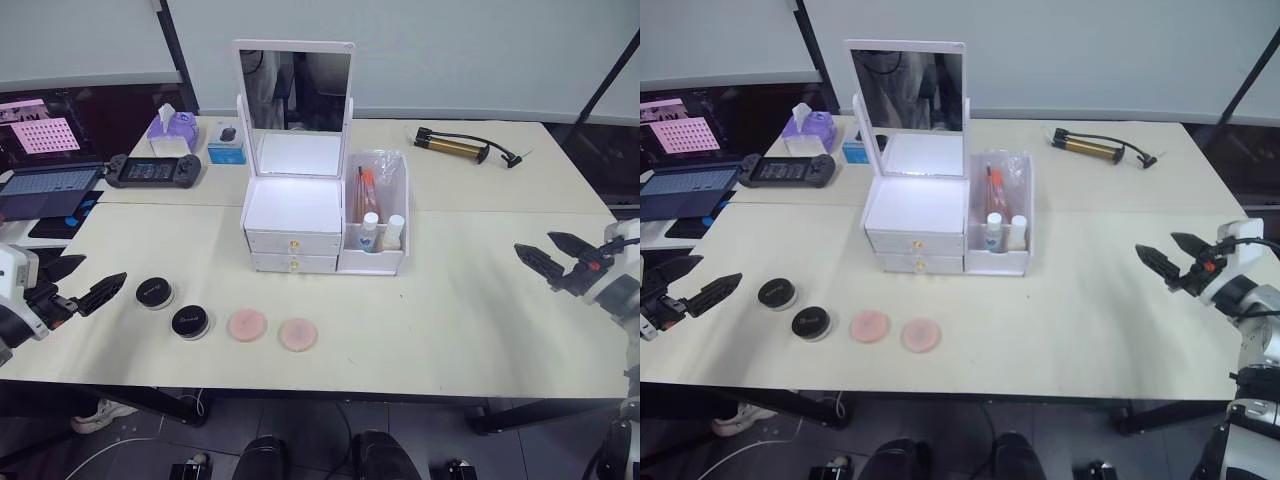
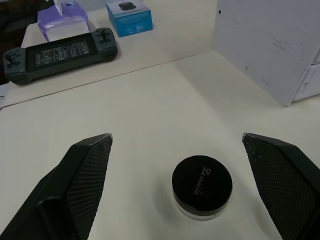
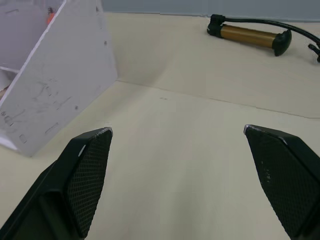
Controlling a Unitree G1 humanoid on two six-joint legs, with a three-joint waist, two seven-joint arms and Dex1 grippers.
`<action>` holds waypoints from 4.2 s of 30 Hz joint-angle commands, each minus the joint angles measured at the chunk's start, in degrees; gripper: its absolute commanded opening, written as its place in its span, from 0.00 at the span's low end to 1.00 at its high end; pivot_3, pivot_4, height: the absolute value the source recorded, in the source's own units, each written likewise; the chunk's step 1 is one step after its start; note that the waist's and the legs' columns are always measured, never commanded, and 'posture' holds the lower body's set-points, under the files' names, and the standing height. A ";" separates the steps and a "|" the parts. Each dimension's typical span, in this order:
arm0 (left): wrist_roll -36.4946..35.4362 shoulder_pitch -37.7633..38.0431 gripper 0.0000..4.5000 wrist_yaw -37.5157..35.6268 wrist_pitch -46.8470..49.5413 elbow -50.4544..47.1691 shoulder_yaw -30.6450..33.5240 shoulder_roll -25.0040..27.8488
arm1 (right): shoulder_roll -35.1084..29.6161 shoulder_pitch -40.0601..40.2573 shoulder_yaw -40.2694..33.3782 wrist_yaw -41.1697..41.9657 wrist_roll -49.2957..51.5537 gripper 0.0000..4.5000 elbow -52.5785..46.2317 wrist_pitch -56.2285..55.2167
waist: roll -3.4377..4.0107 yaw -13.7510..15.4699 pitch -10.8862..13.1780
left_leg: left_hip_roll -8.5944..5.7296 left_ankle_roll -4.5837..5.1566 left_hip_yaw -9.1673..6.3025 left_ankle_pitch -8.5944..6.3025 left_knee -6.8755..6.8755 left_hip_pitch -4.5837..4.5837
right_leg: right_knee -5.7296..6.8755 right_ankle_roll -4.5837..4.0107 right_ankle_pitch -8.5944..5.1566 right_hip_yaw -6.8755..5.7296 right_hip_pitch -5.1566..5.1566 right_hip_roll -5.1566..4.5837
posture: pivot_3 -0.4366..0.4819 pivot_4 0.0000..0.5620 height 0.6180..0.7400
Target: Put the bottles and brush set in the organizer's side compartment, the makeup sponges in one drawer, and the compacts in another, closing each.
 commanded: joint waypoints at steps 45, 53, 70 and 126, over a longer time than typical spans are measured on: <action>27.05 -3.90 1.00 52.46 0.20 -32.17 -45.35 -46.63 | -3.23 -22.45 24.72 13.41 9.51 1.00 -42.35 35.94 | -0.14 0.56 -0.05 | -0.15 0.12 -0.39 -0.05 0.19 -0.21 | -0.04 0.05 0.05 0.02 0.01 -0.02 | 0.48 0.27 0.93; 29.16 -6.07 1.00 54.24 -3.57 -26.95 -44.50 -50.02 | -4.44 -21.33 24.26 11.25 10.38 1.00 -45.08 37.12 | -0.14 0.63 -0.05 | -0.20 0.14 -0.93 -0.06 0.20 -0.25 | -0.05 0.06 0.05 -0.02 0.03 -0.01 | 0.48 0.27 0.93; 31.57 -7.31 0.16 56.14 -6.28 -23.60 -45.10 -53.09 | -5.86 -22.27 24.64 9.32 10.09 1.00 -45.02 36.84 | -0.15 0.76 -0.05 | -0.24 0.15 -1.08 -0.06 0.26 -0.37 | -0.06 0.07 0.05 -0.12 0.01 -0.02 | 0.48 0.27 0.93; 29.21 -4.86 0.13 52.05 -4.20 -29.34 -45.11 -52.20 | -2.93 -21.02 25.97 8.38 8.65 1.00 -44.34 35.16 | -0.15 0.83 -0.05 | -0.26 0.15 -1.19 -0.06 0.30 -0.46 | -0.06 0.07 0.06 -0.19 -0.01 -0.02 | 0.48 0.27 0.93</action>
